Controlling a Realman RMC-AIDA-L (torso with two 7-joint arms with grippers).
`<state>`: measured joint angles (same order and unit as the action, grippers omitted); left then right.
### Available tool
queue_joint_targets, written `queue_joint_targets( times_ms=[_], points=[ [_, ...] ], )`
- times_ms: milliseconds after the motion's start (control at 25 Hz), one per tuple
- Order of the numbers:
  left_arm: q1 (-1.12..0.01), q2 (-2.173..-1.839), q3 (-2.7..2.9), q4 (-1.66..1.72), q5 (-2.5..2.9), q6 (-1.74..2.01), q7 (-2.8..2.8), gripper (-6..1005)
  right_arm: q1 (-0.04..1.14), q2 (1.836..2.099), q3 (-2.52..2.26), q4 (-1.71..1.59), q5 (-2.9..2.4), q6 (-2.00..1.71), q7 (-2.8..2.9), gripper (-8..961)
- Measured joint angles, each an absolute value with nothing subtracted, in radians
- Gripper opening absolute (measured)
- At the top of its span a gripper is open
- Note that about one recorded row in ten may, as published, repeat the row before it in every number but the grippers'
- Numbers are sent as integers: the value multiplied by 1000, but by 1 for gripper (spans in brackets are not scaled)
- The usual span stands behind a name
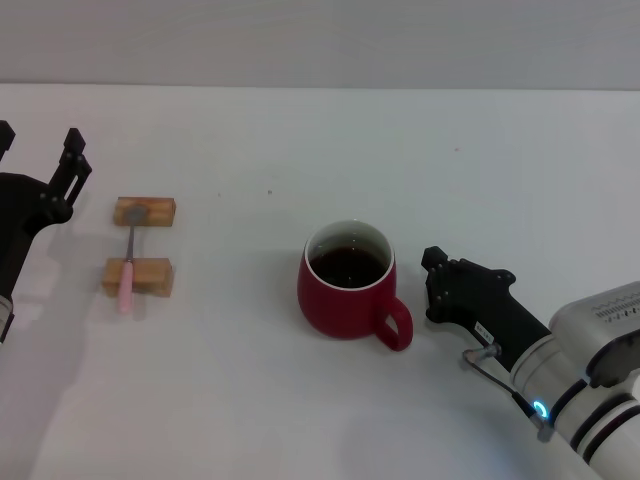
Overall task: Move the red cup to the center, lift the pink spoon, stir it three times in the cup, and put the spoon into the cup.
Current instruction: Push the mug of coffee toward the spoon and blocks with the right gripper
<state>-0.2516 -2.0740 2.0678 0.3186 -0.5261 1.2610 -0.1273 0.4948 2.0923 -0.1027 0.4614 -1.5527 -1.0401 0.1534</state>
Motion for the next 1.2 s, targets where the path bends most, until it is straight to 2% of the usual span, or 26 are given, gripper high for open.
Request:
queue_joint_targets(
  times_ms=[1200],
  points=[
    [-248, -2076, 2073, 318, -526, 1261, -127, 782, 470, 2091, -113, 452, -1574, -1135, 130, -2]
  ],
)
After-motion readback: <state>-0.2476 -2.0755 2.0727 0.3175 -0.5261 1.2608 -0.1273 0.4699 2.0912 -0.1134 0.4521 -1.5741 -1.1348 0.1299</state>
